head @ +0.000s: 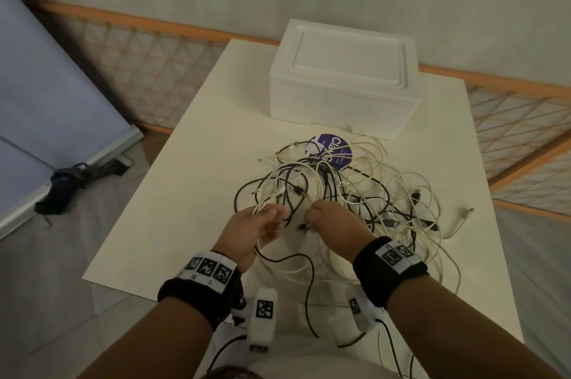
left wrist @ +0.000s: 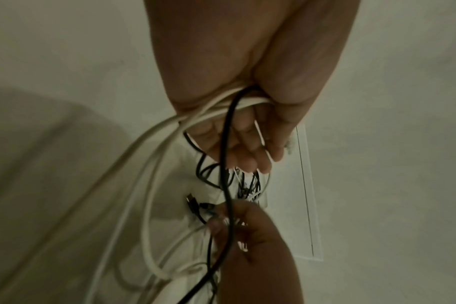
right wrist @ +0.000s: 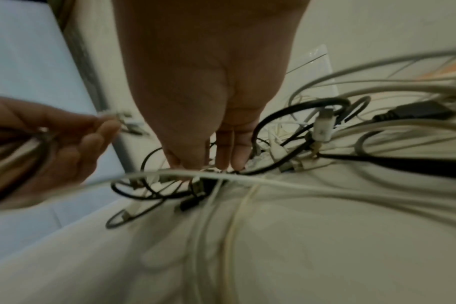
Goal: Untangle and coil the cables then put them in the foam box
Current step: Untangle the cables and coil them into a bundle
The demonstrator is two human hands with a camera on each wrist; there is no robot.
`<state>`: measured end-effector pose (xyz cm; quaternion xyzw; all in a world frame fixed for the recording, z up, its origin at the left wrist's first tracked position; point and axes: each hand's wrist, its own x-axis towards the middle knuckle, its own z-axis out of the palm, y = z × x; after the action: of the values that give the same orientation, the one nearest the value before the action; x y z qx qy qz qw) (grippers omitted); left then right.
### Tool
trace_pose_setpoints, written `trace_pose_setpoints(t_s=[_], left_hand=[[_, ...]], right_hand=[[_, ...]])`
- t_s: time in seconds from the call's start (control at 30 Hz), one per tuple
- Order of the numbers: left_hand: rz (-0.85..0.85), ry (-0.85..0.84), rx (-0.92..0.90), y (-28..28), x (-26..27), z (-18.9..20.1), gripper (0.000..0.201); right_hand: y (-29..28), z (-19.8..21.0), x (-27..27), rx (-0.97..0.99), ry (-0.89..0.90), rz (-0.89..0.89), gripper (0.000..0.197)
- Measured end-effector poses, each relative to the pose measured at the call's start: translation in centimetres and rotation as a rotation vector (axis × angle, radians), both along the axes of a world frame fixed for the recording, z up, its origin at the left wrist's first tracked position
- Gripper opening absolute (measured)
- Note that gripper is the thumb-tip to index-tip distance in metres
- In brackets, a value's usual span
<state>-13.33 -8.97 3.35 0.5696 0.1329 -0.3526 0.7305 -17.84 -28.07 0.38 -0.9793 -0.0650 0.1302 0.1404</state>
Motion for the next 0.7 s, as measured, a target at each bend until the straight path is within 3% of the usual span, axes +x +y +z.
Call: trace_pose_setpoints(t_s=[0.13, 0.3, 0.37, 0.5, 0.57, 0.63, 0.7], left_hand=[[-0.105, 0.132, 0.058, -2.1, 0.1, -0.1, 0.017], [-0.088, 0.228, 0.052, -4.6, 1.2, -0.2, 0.021], [-0.042, 0.263, 0.028, -5.1, 2.0, -0.2, 0.019], [-0.054, 0.162, 0.066, -5.9, 3.5, 0.0, 0.023], [-0.103, 0.067, 0.073, -6.3, 3.7, 0.3, 0.021], [-0.210, -0.046, 0.132, -6.8, 3.3, 0.4, 0.016], [-0.364, -0.111, 0.194, -7.1, 2.6, 0.3, 0.016]], right_hand=[[0.1, 2.3, 0.1, 0.205, -0.242, -0.165, 0.020], [0.3, 5.1, -0.4, 0.671, -0.075, -0.246, 0.016], [0.1, 6.0, -1.0, 0.715, 0.000, -0.211, 0.016], [-0.2, 5.9, -1.7, 0.584, 0.137, -0.076, 0.011], [-1.2, 5.0, -1.0, 0.657, 0.098, -0.300, 0.009], [-2.3, 4.6, 0.3, 0.779, 0.063, -0.613, 0.028], [-3.0, 4.7, 1.7, 0.911, 0.087, -0.781, 0.035]])
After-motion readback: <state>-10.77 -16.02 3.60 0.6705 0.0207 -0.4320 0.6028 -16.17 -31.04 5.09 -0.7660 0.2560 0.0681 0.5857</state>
